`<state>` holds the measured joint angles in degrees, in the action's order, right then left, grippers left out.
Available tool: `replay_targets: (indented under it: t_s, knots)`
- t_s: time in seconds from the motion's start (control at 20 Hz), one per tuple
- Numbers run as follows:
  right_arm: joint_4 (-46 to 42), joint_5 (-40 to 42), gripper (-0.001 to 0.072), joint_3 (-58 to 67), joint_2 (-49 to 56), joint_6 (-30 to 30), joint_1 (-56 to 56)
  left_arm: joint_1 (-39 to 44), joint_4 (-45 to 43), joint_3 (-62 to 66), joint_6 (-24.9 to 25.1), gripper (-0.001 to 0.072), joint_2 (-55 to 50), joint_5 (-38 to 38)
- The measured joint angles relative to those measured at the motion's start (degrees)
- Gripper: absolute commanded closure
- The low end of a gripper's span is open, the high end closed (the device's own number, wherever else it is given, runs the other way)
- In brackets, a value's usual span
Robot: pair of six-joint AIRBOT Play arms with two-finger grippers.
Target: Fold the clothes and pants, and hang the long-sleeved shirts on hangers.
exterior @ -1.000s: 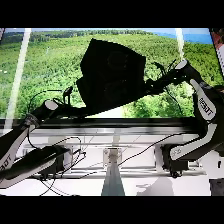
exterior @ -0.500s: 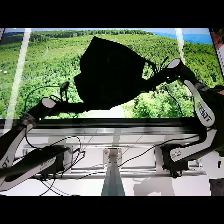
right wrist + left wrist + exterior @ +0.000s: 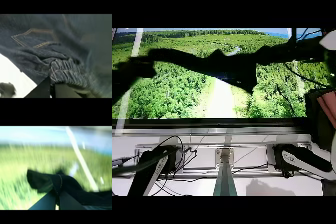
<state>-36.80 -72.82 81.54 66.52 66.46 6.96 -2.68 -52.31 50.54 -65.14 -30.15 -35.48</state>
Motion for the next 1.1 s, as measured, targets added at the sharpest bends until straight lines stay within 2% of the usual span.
replay_targets:
  t_s: [0.15, 0.3, 0.4, 0.5, 0.65, 0.8, 1.0, 1.1]
  knots:
    - [4.13, 2.56, 0.0687, 1.53, -9.70, 0.15, 2.10, -0.83, -1.38, 2.40, 0.00, 0.0691, 11.56, 7.19]
    - [5.68, 5.44, 0.0687, 2.14, -18.53, 3.21, 3.19, -1.09, -2.05, 3.28, -0.02, 0.0691, 19.43, 12.02]
    - [5.20, 7.58, 0.0688, 2.25, -22.12, 6.73, 3.52, -1.18, -2.49, 3.52, -0.76, 0.0691, 21.14, 11.61]
    - [3.54, 9.35, 0.0688, 1.36, -23.39, 10.64, 3.67, -1.22, -2.71, 3.65, -2.05, 0.0691, 19.47, 8.04]
    - [1.16, 11.45, 0.0688, -3.91, -22.05, 15.08, 3.76, -1.22, -1.99, 3.69, -3.48, 0.0690, 10.71, -0.07]
    - [-0.09, 16.74, 0.0687, -13.18, -17.68, 17.07, 3.85, 0.00, 1.40, 3.74, -3.78, 0.0690, -3.82, -5.35]
    - [-2.01, 29.33, 0.0687, -22.45, -8.02, 18.10, 3.78, 4.26, 3.58, 3.82, -2.25, 0.0690, -24.33, -2.99]
    - [-2.91, 35.69, 0.0688, -24.24, -3.28, 18.23, 3.56, 5.90, 4.66, 3.87, -1.88, 0.0690, -31.06, -0.85]
